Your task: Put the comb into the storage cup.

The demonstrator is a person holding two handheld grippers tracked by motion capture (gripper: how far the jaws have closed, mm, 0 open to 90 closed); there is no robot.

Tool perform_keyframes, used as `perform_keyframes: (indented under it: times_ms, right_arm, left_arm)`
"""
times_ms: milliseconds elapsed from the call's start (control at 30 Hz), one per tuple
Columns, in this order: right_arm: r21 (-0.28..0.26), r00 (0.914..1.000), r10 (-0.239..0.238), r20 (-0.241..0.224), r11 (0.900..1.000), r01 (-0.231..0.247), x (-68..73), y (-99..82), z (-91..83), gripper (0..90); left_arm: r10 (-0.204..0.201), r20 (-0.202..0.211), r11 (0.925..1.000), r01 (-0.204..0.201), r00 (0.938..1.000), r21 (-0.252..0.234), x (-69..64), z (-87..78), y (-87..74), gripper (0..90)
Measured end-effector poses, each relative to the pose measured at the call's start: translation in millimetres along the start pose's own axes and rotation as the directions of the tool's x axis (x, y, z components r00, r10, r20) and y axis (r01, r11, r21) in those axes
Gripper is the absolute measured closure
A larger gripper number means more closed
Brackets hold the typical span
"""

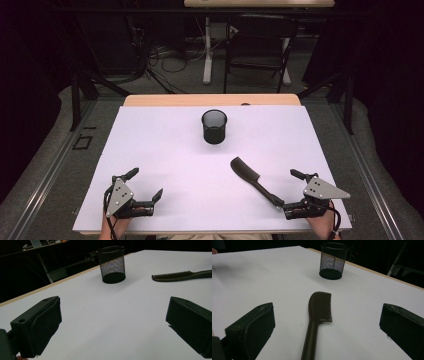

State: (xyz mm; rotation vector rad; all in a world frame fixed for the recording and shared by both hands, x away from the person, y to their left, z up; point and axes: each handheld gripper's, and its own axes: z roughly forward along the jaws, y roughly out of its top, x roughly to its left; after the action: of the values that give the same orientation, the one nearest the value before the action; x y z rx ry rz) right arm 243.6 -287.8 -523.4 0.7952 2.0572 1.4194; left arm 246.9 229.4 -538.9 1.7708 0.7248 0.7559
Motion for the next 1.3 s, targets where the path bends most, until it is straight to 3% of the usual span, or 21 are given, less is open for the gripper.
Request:
perform_keyframes:
  times_ms: [667, 1300]
  right_arm:
    - [0.092, 0.9962, 0.004, -0.087, 0.9957, 0.004, 8.2, 8.4, 16.8, 0.0]
    - [0.164, 0.9877, 0.040, -0.151, 0.9863, -0.015, 15.3, 6.0, 27.4, 0.0]
  left_arm:
    - [0.000, 0.008, 0.9999, 0.000, 1.0000, 0.015, -0.8, 3.4, -0.5, 0.1]
    - [-0.001, 0.013, 0.9999, 0.001, 0.9999, 0.013, -0.3, 3.8, -0.3, 0.1]
